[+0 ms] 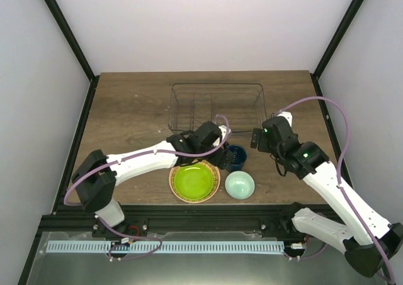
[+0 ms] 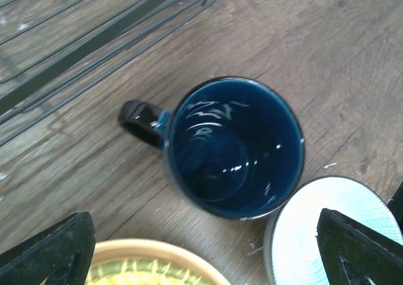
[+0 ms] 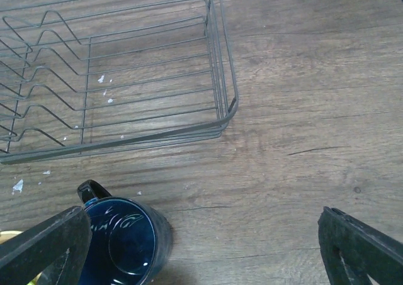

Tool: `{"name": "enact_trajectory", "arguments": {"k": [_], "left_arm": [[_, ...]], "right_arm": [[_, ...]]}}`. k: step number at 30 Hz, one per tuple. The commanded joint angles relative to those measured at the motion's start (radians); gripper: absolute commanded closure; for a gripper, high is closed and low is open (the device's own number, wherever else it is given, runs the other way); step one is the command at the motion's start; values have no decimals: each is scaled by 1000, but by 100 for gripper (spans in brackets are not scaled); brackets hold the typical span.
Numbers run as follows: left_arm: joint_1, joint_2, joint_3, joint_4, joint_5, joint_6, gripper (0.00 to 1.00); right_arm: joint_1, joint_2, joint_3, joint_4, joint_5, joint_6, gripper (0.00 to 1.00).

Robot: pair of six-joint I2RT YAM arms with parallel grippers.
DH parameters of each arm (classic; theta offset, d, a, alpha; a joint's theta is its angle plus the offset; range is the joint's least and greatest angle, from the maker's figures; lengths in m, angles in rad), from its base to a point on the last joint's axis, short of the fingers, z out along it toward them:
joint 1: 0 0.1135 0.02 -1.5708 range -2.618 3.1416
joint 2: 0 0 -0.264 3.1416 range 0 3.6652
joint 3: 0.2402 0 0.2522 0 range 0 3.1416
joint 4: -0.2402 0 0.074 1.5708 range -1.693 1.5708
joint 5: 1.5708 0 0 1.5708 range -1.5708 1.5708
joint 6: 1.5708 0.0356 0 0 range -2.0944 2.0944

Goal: Load the mixed dishes into the dish rack

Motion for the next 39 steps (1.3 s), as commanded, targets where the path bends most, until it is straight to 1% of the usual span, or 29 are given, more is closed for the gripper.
{"name": "enact_trajectory", "arguments": {"k": [1, 7, 11, 14, 16, 18, 25, 27, 32, 39], "left_arm": [[-33, 55, 70, 15, 2, -11, 3], [-49, 108, 94, 2, -31, -29, 5], [-62, 102, 98, -19, -68, -16, 6], [-107, 93, 111, -44, -128, 59, 6], [-172, 94, 118, -63, -210, 123, 5], [-201, 102, 125, -83, -238, 168, 4], [-236, 84, 96, -76, -165, 253, 6], [-236, 85, 102, -65, -170, 261, 6], [-237, 152, 168, -84, -196, 277, 7], [-235, 251, 273, -92, -167, 311, 13]], "right_arm": [[-5, -43, 5, -43, 28, 32, 0], [-6, -55, -20, -16, 2, 35, 0], [-6, -65, -30, -5, 13, 37, 0], [-5, -71, -38, -4, 26, 48, 0], [-5, -72, -42, -4, 30, 52, 0], [-6, -71, -41, -10, 44, 60, 0], [-6, -95, 7, -65, 99, 102, 0], [-6, -103, 19, -70, 100, 103, 0], [-6, -100, 49, -107, 98, 123, 0], [-6, -148, 75, -155, 154, 169, 0]]}}
